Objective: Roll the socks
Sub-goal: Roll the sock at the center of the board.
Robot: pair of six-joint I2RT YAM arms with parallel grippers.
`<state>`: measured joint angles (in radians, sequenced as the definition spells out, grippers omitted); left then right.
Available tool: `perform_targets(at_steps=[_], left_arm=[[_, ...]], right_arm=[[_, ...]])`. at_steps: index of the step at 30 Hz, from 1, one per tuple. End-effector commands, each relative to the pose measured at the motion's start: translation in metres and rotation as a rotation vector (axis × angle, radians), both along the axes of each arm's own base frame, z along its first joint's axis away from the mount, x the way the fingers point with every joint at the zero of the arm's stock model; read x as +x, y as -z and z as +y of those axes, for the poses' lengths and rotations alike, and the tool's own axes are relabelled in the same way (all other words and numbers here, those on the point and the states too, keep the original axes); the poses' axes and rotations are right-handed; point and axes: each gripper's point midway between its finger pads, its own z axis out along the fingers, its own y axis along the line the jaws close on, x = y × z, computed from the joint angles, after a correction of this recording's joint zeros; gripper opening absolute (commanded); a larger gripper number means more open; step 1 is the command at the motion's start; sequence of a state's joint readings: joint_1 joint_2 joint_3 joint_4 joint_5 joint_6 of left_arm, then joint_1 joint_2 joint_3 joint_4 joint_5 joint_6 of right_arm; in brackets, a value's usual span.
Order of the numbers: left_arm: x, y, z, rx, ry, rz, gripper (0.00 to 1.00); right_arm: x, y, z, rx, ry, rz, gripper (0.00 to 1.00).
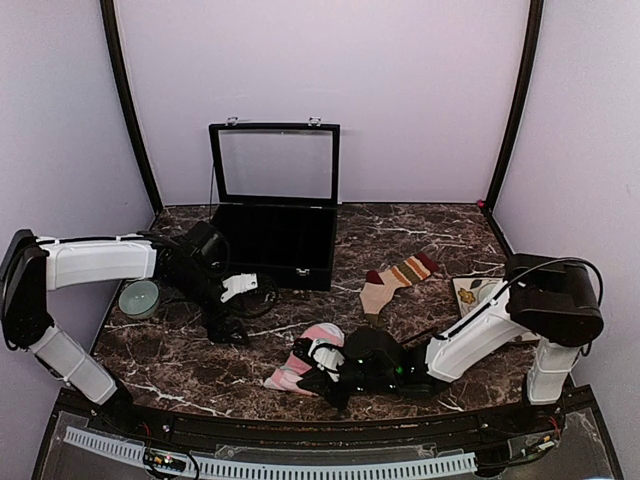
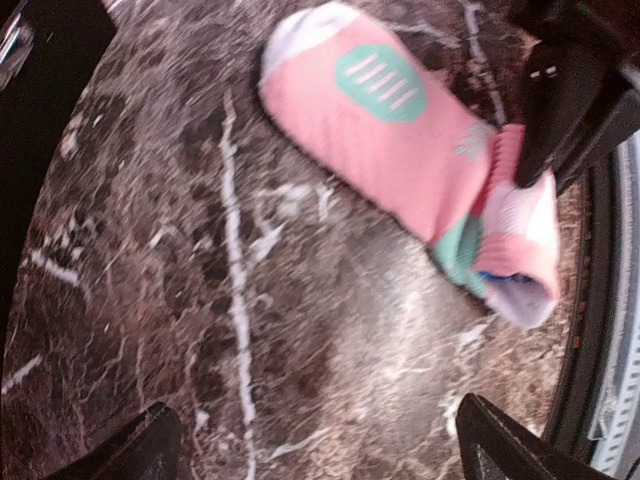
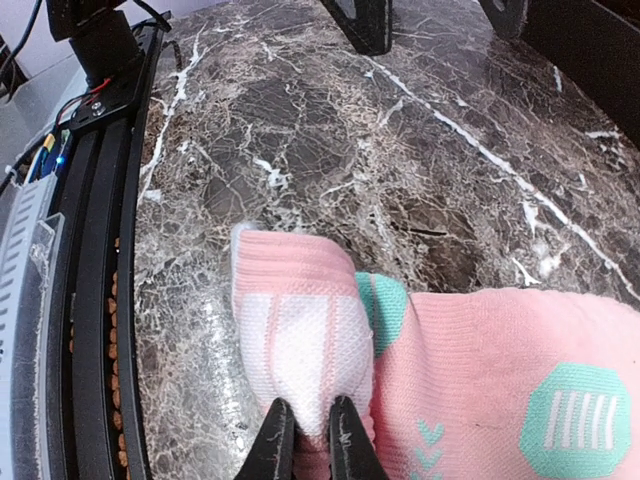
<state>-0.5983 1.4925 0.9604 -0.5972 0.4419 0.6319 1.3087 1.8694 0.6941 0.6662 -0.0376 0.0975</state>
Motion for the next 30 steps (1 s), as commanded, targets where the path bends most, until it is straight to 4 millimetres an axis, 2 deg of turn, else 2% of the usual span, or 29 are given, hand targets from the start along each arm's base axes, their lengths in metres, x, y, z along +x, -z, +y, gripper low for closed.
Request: perform_targets(at_steps=[1, 4, 6, 9, 11, 14, 17, 19, 21, 25, 30], left_arm=[[0.025, 0.014, 0.016, 0.047, -0.044, -0.1, 0.99], [0.005, -0.01, -0.002, -0.059, 0.076, -0.174, 0.99], [-0.028, -0.017, -0.022, -0.098, 0.224, -0.197, 0.99], [-0.067, -0.018, -0.041, -0.142, 0.391, -0.127, 0.88], [-0.082, -0.013, -0.052, -0.147, 0.47, -0.095, 0.82], [-0.098, 0.0, -0.062, -0.111, 0.586, -0.114, 0.82], [-0.096, 0.016, -0.068, -0.055, 0.647, -0.163, 0.87], [-0.088, 0.021, -0.073, -0.029, 0.663, -0.194, 0.94], [-0.08, 0.025, -0.079, -0.011, 0.671, -0.224, 0.95], [-0.068, 0.028, -0.091, 0.002, 0.673, -0.268, 0.82], [-0.068, 0.039, -0.093, 0.023, 0.687, -0.245, 0.66]], right_arm=[[-0.013, 0.039, -0.03, -0.116, 0.034, 0.244, 0.0], [-0.006, 0.038, -0.036, -0.09, 0.072, 0.309, 0.0], [-0.001, 0.041, -0.04, -0.085, 0.096, 0.354, 0.0], [0.003, 0.043, -0.043, -0.073, 0.115, 0.415, 0.0], [0.005, 0.046, -0.046, -0.064, 0.136, 0.448, 0.0], [0.01, 0.049, -0.051, -0.062, 0.161, 0.496, 0.0], [0.012, 0.052, -0.054, -0.062, 0.168, 0.526, 0.0], [0.013, 0.056, -0.056, -0.07, 0.176, 0.548, 0.0], [0.014, 0.058, -0.058, -0.073, 0.181, 0.56, 0.0], [0.015, 0.059, -0.057, -0.073, 0.174, 0.575, 0.0], [0.017, 0.06, -0.056, -0.074, 0.175, 0.589, 0.0]])
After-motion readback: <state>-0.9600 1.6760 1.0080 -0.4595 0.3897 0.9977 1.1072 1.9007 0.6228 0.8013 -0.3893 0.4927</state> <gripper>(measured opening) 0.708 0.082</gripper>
